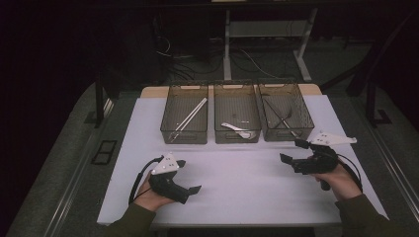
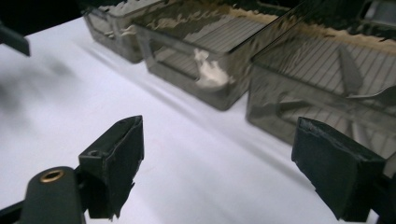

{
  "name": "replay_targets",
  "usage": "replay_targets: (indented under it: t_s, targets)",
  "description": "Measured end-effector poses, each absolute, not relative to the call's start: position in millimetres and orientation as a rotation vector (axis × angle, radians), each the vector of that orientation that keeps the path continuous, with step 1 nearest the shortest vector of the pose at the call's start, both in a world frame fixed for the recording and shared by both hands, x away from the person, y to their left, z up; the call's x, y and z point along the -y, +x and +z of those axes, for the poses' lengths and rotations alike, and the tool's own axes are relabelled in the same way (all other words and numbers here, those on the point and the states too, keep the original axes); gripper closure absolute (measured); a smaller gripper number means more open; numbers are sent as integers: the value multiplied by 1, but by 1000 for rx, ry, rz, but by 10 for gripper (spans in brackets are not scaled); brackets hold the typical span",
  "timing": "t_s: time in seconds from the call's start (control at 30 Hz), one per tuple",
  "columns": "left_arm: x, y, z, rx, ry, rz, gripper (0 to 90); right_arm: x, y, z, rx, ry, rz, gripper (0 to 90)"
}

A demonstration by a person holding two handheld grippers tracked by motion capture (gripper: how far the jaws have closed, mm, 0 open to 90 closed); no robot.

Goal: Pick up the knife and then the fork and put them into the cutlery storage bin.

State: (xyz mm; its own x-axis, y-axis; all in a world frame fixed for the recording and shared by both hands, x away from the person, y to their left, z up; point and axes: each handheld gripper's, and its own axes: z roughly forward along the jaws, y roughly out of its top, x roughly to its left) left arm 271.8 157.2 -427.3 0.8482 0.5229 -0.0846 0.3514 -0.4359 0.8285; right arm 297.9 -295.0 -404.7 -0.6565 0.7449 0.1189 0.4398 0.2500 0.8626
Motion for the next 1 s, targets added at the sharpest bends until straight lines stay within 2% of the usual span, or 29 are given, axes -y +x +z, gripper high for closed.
replay_targets:
  t_s: [0.63,1.0]
  targets:
    - [-155,271,-428,-622,2068,216,0,300,264,-435,-2266,1108,1373,170]
    - [-155,271,-429,-623,2071,218,0,298,261,-443,-2288,1090,1349,170]
